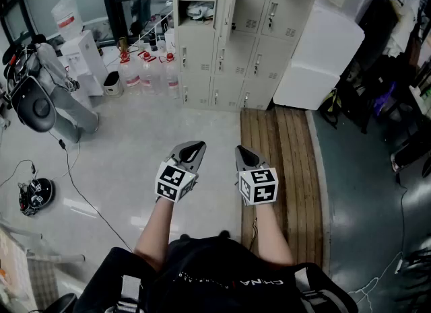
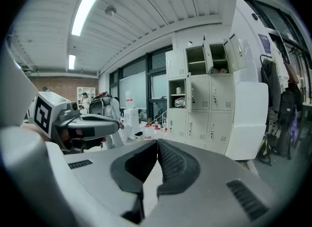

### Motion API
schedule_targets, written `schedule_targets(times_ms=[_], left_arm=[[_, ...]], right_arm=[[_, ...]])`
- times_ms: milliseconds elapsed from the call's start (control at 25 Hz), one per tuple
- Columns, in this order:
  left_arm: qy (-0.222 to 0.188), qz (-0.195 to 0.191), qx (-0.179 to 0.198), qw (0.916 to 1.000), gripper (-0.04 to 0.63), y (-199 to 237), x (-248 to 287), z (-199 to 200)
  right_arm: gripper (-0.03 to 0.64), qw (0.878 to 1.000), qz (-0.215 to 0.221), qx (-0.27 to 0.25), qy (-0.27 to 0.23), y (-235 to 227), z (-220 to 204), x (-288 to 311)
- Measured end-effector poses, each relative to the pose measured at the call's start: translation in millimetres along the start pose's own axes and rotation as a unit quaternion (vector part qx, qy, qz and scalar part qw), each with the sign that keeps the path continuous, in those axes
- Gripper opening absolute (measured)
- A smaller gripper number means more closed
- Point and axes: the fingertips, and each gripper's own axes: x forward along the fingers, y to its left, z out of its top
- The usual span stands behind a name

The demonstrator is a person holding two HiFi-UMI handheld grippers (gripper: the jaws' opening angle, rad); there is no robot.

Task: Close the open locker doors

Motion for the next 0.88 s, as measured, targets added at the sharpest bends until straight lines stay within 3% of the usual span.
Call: schedule_targets(times_ms=[440,680,880], left_arm=[[-0.002,-0.012,0.024,0.9996,0.021,-13.5,13.3,5.0],[-0.009,-0.009,0.014,0.9998,0.021,-15.0,13.4,5.5],[-0.009,-0.008,0.017,0.9998,0.021,-14.6,10.2,4.6]], right_arm=[[0.032,0.999,-0.003,-0.03,0.011,-5.6,-6.1,0.9],[0.032,1.0,0.02,0.003,-0.003,-4.0,-4.1,2.0],[0.032,1.0,0.028,-0.008,0.003,2.0,-6.9,4.2]])
